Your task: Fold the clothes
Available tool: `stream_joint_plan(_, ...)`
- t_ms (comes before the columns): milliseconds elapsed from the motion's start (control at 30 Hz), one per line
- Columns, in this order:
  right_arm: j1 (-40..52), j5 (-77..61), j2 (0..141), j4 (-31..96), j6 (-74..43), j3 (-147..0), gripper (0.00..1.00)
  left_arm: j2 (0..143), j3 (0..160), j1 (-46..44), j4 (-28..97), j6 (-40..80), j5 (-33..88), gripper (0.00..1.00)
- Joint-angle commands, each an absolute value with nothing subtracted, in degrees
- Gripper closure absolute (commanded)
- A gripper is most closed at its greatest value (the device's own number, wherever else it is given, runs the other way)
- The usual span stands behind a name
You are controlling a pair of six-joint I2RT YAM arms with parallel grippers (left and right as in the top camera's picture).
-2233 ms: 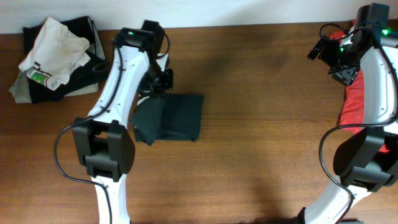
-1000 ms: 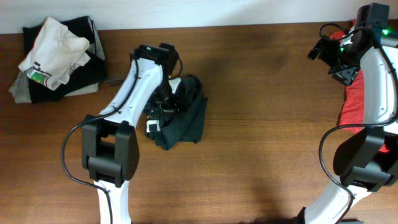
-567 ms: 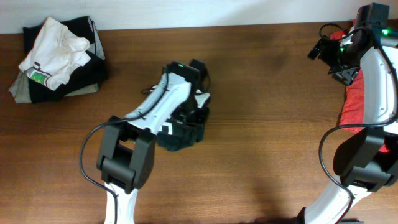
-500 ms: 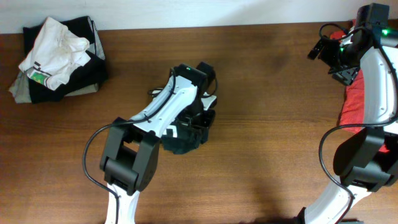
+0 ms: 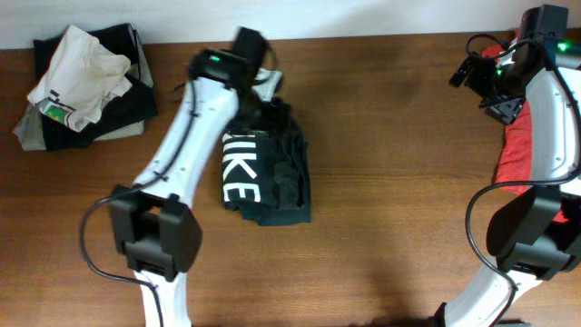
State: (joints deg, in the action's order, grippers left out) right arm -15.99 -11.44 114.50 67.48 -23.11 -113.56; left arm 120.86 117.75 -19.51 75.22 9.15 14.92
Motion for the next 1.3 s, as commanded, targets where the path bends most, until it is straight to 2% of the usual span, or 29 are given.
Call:
stream_joint_plan(0, -16.16, -10.87, 113.78, 67.46, -22.74, -114.28, 0.01, 123.2, 115.37, -18.37, 78.5, 10.92, 16.08, 0.24)
stream_joint_plan(300, -16.16, -10.87, 113.78, 67.46, -22.74, -114.28, 0.01, 124.95, 104.36, -25.39, 75.0, 9.32, 25.74, 0.25)
stream_joint_plan(333, -16.16, -10.87, 113.78, 67.48, -22.74, -114.28, 0.01, 124.95, 104.07, -25.69, 74.39, 9.32, 25.74, 0.31)
stream_joint_plan(400, -16.16, -10.87, 113.78, 67.46, -22.74, -114.28, 0.01, 124.95, 104.07, -25.74, 73.6, 9.32, 25.74, 0.52)
stream_joint_plan(467, -16.16, -10.87, 113.78, 67.46, -22.74, -114.28, 0.01, 124.95, 104.07, -25.74, 71.83, 9.34, 25.58, 0.81)
stream_joint_plan(533, -16.16, -10.87, 113.78, 67.46, -22.74, -114.28, 0.01, 124.95, 104.07, -25.74, 70.57, 9.32, 25.32, 1.0)
stream_joint_plan(700, -16.16, -10.87, 113.78, 67.48, -22.74, -114.28, 0.01, 124.92, 104.07, -29.61, 68.97, 9.37, 25.71, 0.99)
stream_joint_plan(733, -16.16, -10.87, 113.78, 67.46, -22.74, -114.28, 0.01, 124.95, 104.07, -30.96, 68.64, 9.37, 25.58, 0.93)
stream_joint_plan(800, -16.16, -10.87, 113.78, 67.46, -22.74, -114.28, 0.01, 125.05, 104.07, -32.67, 67.81, 9.37, 25.52, 0.64)
stream_joint_plan(867, -16.16, -10.87, 113.78, 67.46, -22.74, -114.28, 0.01, 125.21, 104.07, -34.35, 67.0, 9.32, 25.52, 0.64)
stream_joint_plan(967, -16.16, -10.87, 113.78, 67.48, -22.74, -114.28, 0.01, 125.12, 105.45, -34.7, 66.67, 6.76, 25.76, 0.75)
stream_joint_plan(1067, -16.16, -10.87, 113.78, 67.46, -22.74, -114.28, 0.01, 123.37, 111.72, -32.99, 70.32, 1.58, 25.69, 0.74)
stream_joint_plan(1133, -16.16, -10.87, 113.78, 67.46, -22.74, -114.28, 0.01, 121.32, 114.59, -30.22, 70.78, 2.68, 22.57, 0.64)
stream_joint_plan(1233, -16.16, -10.87, 113.78, 67.48, -22.74, -114.28, 0.01, 120.97, 114.74, -24.21, 70.74, 8.75, 20.69, 0.57)
stream_joint_plan(1267, -16.16, -10.87, 113.78, 67.46, -22.74, -114.28, 0.01, 120.97, 114.54, -21.8, 70.54, 9.85, 20.75, 0.45)
